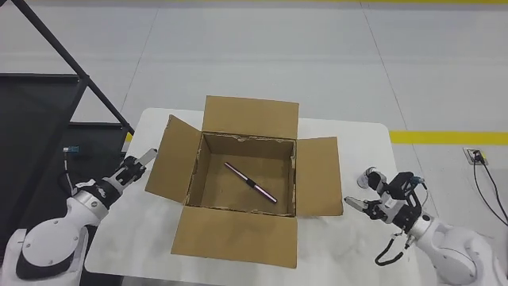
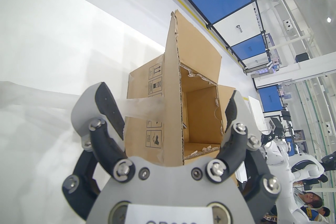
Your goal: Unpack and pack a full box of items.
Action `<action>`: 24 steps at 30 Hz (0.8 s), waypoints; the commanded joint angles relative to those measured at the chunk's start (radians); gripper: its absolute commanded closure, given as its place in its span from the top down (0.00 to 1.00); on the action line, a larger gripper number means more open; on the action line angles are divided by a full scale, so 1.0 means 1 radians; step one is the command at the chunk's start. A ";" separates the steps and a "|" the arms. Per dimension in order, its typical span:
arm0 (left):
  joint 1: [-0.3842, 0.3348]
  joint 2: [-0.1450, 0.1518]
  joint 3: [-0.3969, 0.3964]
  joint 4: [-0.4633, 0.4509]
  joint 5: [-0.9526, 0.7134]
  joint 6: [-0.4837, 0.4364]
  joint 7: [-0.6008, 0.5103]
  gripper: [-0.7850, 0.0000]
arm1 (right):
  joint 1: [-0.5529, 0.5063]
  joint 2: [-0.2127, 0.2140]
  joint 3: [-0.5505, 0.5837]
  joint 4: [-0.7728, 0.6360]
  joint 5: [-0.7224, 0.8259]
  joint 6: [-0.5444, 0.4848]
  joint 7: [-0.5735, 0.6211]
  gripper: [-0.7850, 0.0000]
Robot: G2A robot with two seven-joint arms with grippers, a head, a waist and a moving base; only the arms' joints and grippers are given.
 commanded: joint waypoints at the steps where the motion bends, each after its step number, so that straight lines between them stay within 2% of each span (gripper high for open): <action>1: -0.006 0.001 0.008 0.004 -0.005 0.013 -0.009 1.00 | -0.021 0.003 -0.001 0.000 -0.072 -0.039 -0.071 1.00; 4: -0.018 0.002 0.021 0.012 -0.021 0.033 -0.019 1.00 | -0.058 0.007 -0.006 0.004 -0.197 -0.078 -0.177 1.00; 5: -0.022 0.003 0.026 0.013 -0.021 0.036 -0.023 0.82 | -0.073 0.007 -0.011 0.003 -0.240 -0.074 -0.212 1.00; 6: -0.026 0.004 0.030 0.014 -0.016 0.039 -0.025 0.70 | -0.090 0.007 -0.021 -0.003 -0.284 -0.068 -0.252 1.00; 7: -0.029 0.004 0.035 0.015 -0.013 0.042 -0.025 0.71 | -0.107 0.008 -0.034 -0.012 -0.332 -0.073 -0.291 1.00; 8: -0.033 0.005 0.038 0.016 -0.012 0.044 -0.026 0.82 | -0.123 0.008 -0.041 -0.007 -0.368 -0.065 -0.328 1.00; 10: -0.041 0.006 0.042 0.018 -0.011 0.046 -0.024 0.93 | -0.123 0.008 -0.041 -0.007 -0.368 -0.065 -0.328 1.00; 17: -0.074 0.012 0.046 0.041 -0.012 0.042 -0.018 0.91 | -0.117 0.007 -0.069 -0.017 -0.379 -0.050 -0.323 1.00; 20: -0.089 0.013 0.049 0.049 -0.023 0.048 -0.004 0.99 | -0.092 0.006 -0.116 0.000 -0.452 -0.009 -0.314 1.00; 24: -0.102 0.015 0.058 0.058 -0.023 0.055 0.006 1.00 | -0.068 0.002 -0.188 0.050 -0.563 0.076 -0.389 1.00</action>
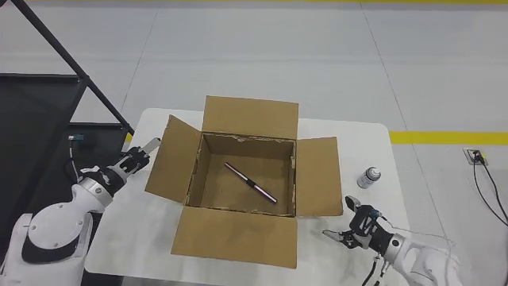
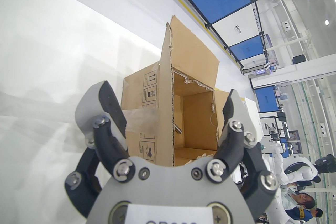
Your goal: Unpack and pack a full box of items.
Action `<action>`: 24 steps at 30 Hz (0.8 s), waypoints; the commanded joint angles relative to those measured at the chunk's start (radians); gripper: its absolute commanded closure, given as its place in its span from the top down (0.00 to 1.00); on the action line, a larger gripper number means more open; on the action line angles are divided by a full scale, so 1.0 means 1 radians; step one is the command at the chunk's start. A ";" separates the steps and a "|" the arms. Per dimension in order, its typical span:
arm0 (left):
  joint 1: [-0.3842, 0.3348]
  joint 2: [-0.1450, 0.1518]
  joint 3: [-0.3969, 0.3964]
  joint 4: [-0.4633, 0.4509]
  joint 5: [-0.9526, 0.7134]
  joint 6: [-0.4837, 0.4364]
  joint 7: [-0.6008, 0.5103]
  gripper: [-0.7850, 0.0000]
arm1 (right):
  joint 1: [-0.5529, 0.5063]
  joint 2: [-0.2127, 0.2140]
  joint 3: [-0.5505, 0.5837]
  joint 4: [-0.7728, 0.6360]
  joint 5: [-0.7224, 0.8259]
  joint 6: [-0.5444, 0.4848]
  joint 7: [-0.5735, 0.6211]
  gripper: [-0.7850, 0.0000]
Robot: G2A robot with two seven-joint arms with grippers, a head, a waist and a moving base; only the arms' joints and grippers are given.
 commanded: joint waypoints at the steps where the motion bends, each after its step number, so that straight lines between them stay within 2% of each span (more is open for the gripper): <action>1: -0.006 0.001 0.007 0.004 0.001 0.004 0.005 1.00 | 0.008 -0.002 -0.037 0.035 -0.060 0.054 -0.048 1.00; 7: -0.024 0.003 0.030 0.013 0.009 0.015 0.017 1.00 | 0.026 -0.008 -0.120 0.092 -0.160 0.162 -0.148 1.00; 12: -0.035 0.004 0.047 0.016 0.017 0.022 0.018 1.00 | 0.053 -0.020 -0.174 0.118 -0.172 0.261 -0.092 1.00; 22: -0.030 0.010 0.045 0.016 0.015 0.030 0.033 1.00 | 0.126 -0.033 -0.239 0.200 -0.143 0.298 -0.078 1.00; 24: -0.028 0.011 0.044 0.014 0.014 0.031 0.036 1.00 | 0.135 -0.033 -0.247 0.214 -0.142 0.298 -0.088 0.90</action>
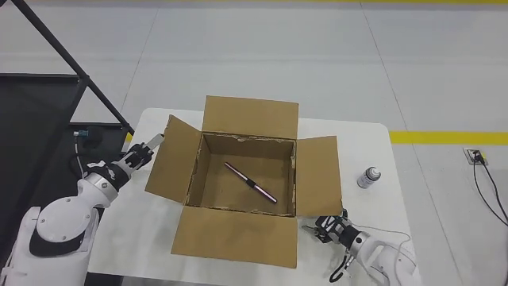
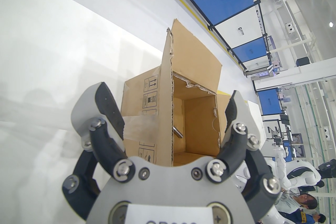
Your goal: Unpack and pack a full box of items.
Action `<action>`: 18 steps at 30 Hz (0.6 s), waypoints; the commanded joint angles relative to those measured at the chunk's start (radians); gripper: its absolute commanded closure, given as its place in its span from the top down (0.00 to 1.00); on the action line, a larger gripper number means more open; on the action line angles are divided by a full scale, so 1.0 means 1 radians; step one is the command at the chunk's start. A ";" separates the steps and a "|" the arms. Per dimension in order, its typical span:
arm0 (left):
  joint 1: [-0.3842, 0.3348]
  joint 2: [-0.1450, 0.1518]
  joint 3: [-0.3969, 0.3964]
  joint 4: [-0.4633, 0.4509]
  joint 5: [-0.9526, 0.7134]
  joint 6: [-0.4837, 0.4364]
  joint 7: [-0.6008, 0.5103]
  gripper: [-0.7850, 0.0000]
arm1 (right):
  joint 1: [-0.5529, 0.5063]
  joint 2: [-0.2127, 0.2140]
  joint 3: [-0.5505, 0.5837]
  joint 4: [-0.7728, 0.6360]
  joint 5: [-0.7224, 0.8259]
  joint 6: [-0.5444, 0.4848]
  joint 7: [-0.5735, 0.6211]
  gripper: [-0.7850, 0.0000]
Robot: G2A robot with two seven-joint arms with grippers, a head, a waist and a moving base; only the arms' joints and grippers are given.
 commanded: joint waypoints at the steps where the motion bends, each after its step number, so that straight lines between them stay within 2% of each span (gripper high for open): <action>1: 0.002 0.001 -0.001 -0.002 -0.001 0.000 0.003 1.00 | 0.008 -0.001 -0.006 0.013 0.000 0.001 -0.010 0.81; 2: 0.003 0.001 -0.001 -0.002 -0.001 0.000 0.004 1.00 | 0.011 -0.001 -0.009 0.016 -0.003 0.006 -0.015 0.71; 4: 0.005 0.002 0.000 -0.004 -0.002 0.000 0.006 1.00 | 0.015 -0.001 -0.014 0.023 -0.005 0.011 -0.022 0.65; 10: 0.009 0.006 0.000 -0.008 -0.004 -0.006 0.005 1.00 | 0.036 -0.004 -0.031 0.043 -0.007 0.027 0.003 0.64; 14: 0.015 0.008 -0.003 -0.010 -0.005 -0.005 0.008 1.00 | 0.043 -0.005 -0.039 0.047 -0.007 0.036 0.013 0.67; 18: 0.021 0.010 -0.004 -0.015 -0.007 -0.008 0.012 1.00 | 0.052 -0.004 -0.044 0.053 -0.017 0.041 0.039 0.64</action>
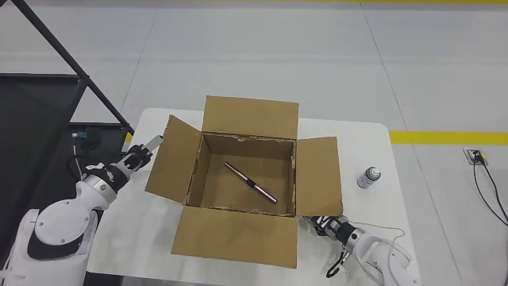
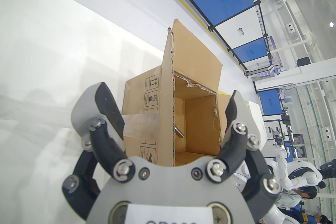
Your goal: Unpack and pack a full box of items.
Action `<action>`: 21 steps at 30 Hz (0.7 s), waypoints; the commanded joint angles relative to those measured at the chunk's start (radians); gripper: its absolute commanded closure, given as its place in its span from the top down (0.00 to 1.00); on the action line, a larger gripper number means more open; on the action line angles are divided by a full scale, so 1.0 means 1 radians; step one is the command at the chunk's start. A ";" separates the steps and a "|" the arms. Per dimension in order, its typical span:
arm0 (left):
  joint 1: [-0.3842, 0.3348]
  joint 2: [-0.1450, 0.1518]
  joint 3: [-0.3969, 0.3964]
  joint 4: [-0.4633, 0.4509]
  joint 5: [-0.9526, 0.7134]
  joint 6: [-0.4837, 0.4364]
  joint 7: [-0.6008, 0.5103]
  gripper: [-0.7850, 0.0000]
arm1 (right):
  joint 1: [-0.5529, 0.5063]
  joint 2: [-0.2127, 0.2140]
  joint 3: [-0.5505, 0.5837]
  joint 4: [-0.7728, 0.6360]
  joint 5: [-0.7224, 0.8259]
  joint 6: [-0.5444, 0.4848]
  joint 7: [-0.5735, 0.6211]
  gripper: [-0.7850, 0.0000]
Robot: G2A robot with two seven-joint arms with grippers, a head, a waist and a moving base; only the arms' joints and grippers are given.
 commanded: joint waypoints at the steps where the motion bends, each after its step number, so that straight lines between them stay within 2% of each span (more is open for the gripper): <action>1: 0.003 0.001 -0.001 -0.003 -0.001 -0.001 0.002 1.00 | 0.003 0.000 -0.002 0.000 0.002 0.002 0.006 0.50; 6: 0.009 0.003 -0.002 -0.010 -0.004 -0.003 0.009 1.00 | -0.005 0.002 0.004 -0.004 0.002 0.014 -0.002 0.29; 9: 0.013 0.004 -0.002 -0.014 -0.002 -0.004 0.011 1.00 | -0.018 0.005 0.016 -0.013 0.003 0.027 -0.008 0.23; 14: 0.020 0.006 -0.001 -0.022 -0.001 -0.007 0.017 1.00 | -0.064 0.015 0.055 -0.056 0.002 0.052 -0.027 0.19; 16: 0.022 0.007 0.000 -0.024 -0.001 -0.008 0.017 1.00 | -0.097 0.021 0.081 -0.089 0.003 0.060 -0.035 0.13; 17: 0.023 0.007 0.000 -0.026 -0.002 -0.009 0.017 1.00 | -0.117 0.025 0.099 -0.107 0.005 0.065 -0.042 0.05; 19: 0.024 0.008 0.002 -0.029 -0.003 -0.012 0.017 1.00 | -0.161 0.032 0.135 -0.147 0.007 0.068 -0.053 0.00; 21: 0.023 0.009 0.005 -0.029 -0.004 -0.015 0.016 1.00 | -0.203 0.040 0.173 -0.181 0.013 0.066 -0.064 0.00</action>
